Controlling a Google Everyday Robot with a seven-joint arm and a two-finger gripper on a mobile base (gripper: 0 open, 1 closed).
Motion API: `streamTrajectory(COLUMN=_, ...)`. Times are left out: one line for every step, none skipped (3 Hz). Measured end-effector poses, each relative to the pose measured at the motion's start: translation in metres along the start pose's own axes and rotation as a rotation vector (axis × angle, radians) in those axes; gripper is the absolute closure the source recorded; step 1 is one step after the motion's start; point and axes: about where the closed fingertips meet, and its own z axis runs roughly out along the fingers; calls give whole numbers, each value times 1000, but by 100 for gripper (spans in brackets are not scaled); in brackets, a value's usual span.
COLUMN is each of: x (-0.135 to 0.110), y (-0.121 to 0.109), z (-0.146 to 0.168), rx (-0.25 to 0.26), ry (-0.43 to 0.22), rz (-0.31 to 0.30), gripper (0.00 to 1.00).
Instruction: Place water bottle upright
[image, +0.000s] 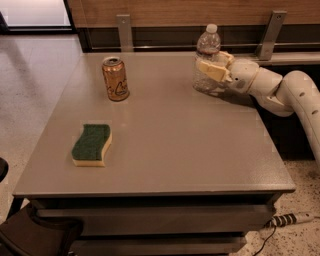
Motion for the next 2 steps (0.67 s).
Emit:
streamTrajectory(x=0, y=1, z=1, rx=-2, ry=0, rz=0, gripper=15)
streamTrajectory(x=0, y=2, z=4, rx=-6, ry=-1, rz=1, gripper=0)
